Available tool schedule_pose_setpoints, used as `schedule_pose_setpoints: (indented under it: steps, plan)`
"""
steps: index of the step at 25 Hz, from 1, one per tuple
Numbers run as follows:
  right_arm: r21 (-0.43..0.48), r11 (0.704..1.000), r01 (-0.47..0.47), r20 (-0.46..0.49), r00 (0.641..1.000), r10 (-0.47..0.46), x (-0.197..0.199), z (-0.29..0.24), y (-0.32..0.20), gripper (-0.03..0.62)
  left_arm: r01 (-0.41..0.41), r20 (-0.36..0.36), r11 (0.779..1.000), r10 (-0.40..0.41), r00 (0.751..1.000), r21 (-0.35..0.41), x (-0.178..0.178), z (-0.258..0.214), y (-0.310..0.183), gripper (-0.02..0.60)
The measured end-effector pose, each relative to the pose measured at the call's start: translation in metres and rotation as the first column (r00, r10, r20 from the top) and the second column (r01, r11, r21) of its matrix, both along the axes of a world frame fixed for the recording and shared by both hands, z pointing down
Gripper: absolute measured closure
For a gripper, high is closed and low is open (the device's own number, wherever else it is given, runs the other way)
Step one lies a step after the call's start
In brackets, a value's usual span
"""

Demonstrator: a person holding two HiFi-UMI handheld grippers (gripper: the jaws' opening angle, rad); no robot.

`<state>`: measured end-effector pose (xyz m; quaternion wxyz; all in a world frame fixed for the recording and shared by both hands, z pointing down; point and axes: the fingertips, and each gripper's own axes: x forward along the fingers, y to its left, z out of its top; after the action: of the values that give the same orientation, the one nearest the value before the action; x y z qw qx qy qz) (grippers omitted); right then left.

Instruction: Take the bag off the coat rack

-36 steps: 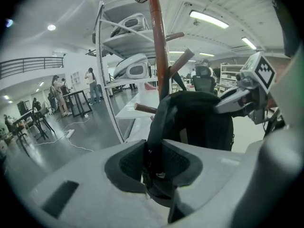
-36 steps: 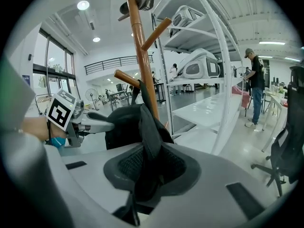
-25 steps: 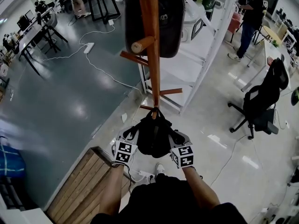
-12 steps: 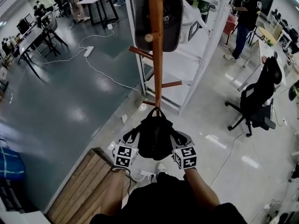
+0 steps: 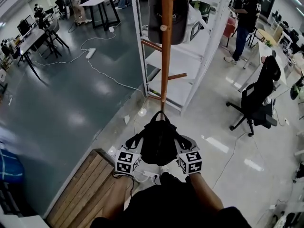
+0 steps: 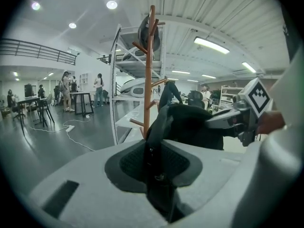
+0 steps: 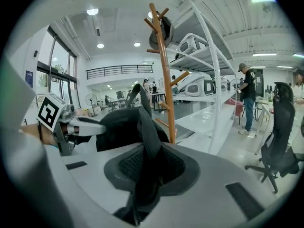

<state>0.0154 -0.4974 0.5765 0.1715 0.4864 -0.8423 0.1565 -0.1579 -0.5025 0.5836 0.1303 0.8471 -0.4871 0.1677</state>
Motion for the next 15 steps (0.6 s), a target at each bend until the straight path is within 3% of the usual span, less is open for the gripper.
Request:
schedule_pose_setpoints:
  steps: [15]
  plan:
    - [0.011, 1.000, -0.017, 0.025, 1.000, 0.017, -0.052, -0.013, 0.143, 0.525, 0.010, -0.057, 1.000, -0.009, 0.998, 0.011, -0.053, -0.018, 0.146, 0.492]
